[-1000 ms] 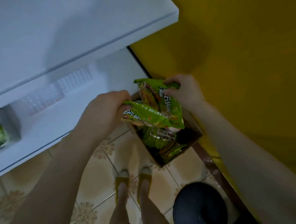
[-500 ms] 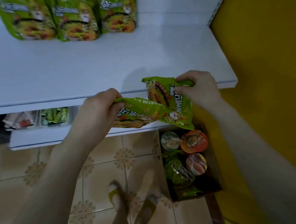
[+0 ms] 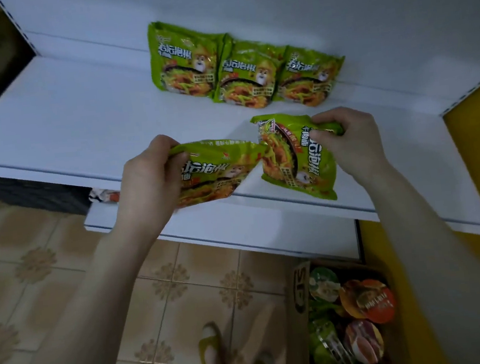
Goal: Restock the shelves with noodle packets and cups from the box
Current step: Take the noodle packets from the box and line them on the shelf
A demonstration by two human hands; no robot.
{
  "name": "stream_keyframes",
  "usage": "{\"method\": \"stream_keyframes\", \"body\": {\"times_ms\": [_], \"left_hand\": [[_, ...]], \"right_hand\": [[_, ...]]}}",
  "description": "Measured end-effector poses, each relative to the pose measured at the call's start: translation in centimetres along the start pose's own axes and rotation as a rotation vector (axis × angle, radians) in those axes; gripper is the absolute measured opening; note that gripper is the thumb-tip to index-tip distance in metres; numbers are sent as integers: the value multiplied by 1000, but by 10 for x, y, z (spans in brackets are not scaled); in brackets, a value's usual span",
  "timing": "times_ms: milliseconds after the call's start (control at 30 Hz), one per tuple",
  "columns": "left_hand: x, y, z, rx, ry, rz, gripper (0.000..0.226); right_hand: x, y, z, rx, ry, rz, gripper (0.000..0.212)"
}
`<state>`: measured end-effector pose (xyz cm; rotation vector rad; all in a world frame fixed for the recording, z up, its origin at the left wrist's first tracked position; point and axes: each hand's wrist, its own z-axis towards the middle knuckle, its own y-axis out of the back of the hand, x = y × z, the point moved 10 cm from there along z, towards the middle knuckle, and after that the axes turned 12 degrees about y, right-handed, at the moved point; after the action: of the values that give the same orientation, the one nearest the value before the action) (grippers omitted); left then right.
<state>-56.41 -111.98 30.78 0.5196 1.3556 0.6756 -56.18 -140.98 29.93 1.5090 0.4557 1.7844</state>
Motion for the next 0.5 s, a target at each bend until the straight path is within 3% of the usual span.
{"method": "stream_keyframes", "body": {"times_ms": [200,500], "left_hand": [[32,1,28,-146,174,-78,18],[57,-32,54,-283,373,-156,16]], "right_hand": [[9,-28,46,51,66,-79,24],[12,-70,110,340,256,-337,21]]}}
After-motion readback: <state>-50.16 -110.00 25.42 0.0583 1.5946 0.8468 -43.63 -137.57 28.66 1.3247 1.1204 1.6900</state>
